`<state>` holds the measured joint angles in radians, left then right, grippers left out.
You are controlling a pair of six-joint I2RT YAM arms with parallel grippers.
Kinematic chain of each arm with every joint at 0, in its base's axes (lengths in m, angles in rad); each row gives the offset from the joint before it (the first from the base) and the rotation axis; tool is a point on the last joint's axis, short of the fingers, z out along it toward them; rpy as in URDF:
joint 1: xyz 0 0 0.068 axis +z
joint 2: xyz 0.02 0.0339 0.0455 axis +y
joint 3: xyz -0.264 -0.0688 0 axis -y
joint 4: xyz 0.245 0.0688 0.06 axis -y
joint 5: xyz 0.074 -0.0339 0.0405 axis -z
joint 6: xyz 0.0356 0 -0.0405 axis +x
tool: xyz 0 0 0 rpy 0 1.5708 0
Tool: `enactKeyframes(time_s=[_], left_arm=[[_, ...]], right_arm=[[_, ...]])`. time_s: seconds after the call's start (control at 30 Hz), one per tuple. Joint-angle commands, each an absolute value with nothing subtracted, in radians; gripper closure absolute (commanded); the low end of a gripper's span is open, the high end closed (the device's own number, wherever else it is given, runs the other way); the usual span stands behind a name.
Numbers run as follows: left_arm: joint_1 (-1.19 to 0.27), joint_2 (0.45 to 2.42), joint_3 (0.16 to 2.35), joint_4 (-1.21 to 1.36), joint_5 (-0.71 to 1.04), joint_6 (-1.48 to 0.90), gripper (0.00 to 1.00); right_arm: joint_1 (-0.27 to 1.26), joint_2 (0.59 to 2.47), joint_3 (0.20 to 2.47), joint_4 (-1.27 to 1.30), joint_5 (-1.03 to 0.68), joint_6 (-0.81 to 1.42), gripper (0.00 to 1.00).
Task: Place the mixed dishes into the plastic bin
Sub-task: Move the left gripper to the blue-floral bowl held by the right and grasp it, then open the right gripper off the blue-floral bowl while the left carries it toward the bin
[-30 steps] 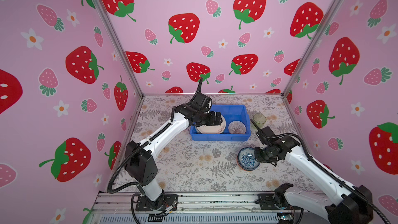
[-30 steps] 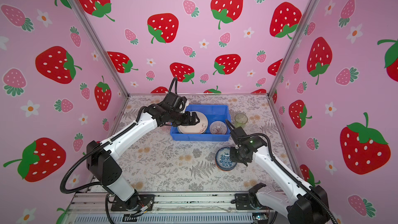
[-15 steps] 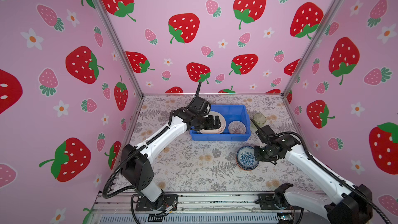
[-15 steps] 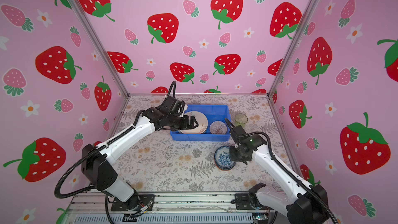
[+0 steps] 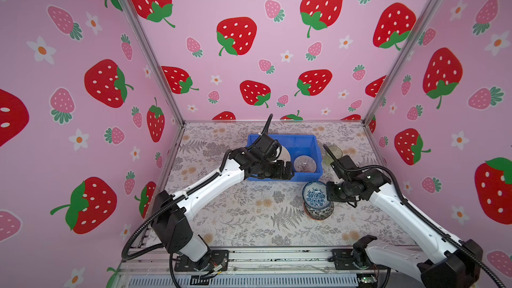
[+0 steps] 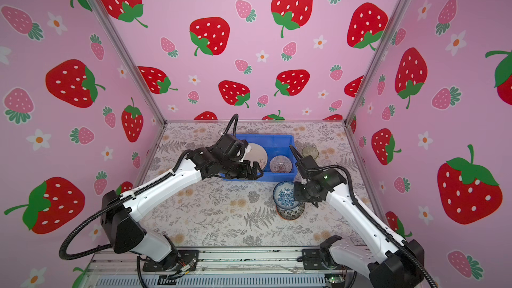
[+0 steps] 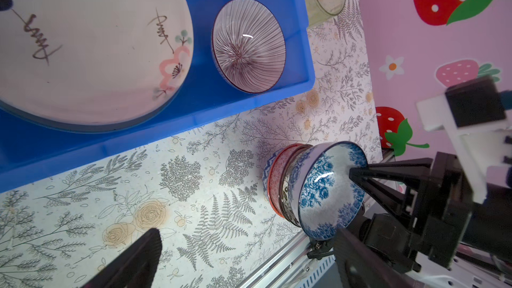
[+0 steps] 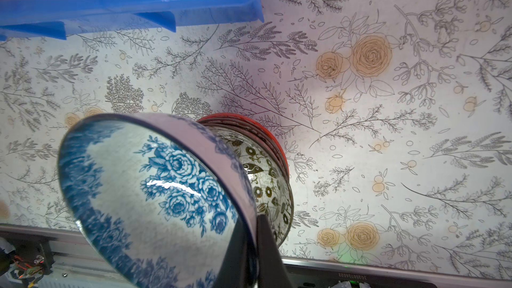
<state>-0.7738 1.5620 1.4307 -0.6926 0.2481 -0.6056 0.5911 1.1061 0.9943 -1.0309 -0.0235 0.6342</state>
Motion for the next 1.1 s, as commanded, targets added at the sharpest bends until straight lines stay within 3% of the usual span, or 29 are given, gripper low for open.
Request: enactKeyframes(time_s=[0.0,0.4,0.77,1.07], left_arm=[[-0.805,1.57,1.433,-0.679,0.262,-0.626,0.02],[-0.877,1.682,1.489,-0.673,0.281,-0.614,0.14],[-0.902,1.779,1.571,-0.714,0.24,-0.606,0.33],[-0.914,1.821,1.628,-0.764,0.174,-0.586,0.57]], right_arm=[[0.595,1.116,1.052,-1.036,-0.055,0.623,0.96],[0.596,1.219,1.156,-1.01,-0.081,0.562,0.96],[0.595,1.275,1.184,-0.972,-0.094,0.53,0.96],[0.595,1.286,1.195,-0.968,-0.097,0.517,0.95]])
